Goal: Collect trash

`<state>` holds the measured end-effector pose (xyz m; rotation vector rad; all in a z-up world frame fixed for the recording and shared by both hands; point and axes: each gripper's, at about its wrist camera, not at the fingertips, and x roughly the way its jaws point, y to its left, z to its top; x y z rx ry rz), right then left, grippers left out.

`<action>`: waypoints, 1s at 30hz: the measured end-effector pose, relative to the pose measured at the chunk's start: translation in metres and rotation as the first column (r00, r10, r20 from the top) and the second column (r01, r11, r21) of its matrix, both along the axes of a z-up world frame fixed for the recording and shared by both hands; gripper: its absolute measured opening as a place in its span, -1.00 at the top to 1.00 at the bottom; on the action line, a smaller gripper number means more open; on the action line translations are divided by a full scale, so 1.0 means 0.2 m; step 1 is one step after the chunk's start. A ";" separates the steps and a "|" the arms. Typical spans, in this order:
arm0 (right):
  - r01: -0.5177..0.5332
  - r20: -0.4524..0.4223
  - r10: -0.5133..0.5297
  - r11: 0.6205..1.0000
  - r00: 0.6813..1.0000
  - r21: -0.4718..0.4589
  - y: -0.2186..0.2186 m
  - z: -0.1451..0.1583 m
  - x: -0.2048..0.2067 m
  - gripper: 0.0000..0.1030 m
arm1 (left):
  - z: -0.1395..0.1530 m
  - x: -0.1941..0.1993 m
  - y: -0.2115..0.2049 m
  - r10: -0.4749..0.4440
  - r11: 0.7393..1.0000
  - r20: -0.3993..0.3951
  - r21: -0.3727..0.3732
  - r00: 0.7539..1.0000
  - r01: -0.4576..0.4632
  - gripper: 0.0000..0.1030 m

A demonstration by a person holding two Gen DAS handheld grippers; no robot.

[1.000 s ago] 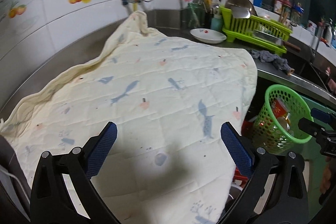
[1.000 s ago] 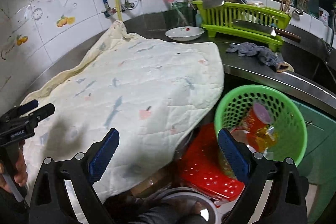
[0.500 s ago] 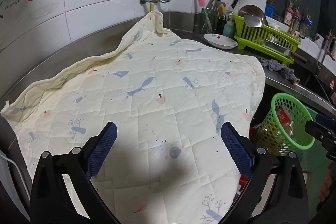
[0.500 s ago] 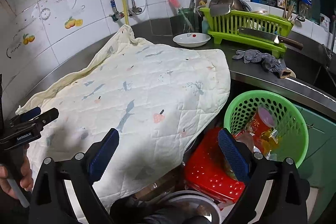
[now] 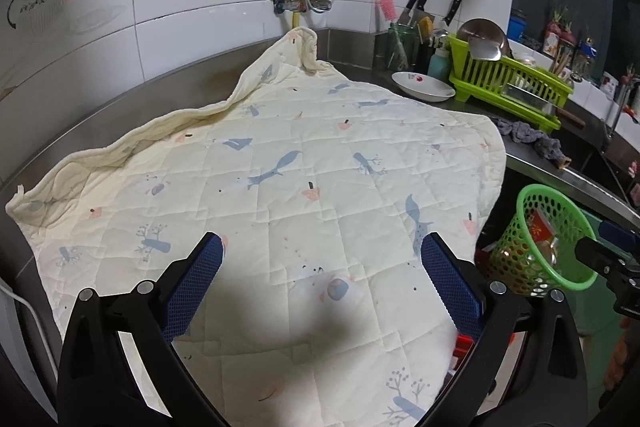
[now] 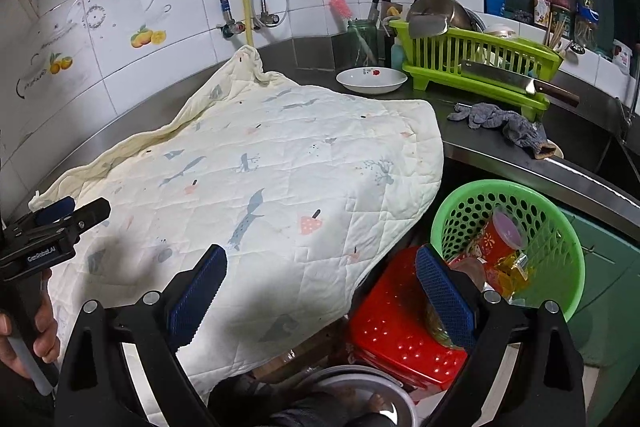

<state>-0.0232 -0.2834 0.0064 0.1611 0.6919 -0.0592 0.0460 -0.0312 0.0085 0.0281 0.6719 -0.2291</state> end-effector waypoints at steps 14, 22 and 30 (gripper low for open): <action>0.003 -0.001 -0.003 1.000 1.000 0.000 0.00 -0.01 -0.01 -0.79 | -0.02 -0.05 -0.03 -0.062 0.998 -0.014 -0.005 0.998 0.062 -0.90; 0.001 -0.007 -0.001 1.000 1.000 0.003 0.00 -0.03 0.00 -0.79 | -0.04 -0.06 -0.03 -0.069 0.998 -0.019 -0.007 0.997 0.069 -0.90; -0.001 -0.009 0.001 1.000 1.000 0.004 0.00 -0.03 0.00 -0.79 | -0.06 -0.07 -0.05 -0.079 0.997 -0.031 -0.002 0.996 0.079 -0.90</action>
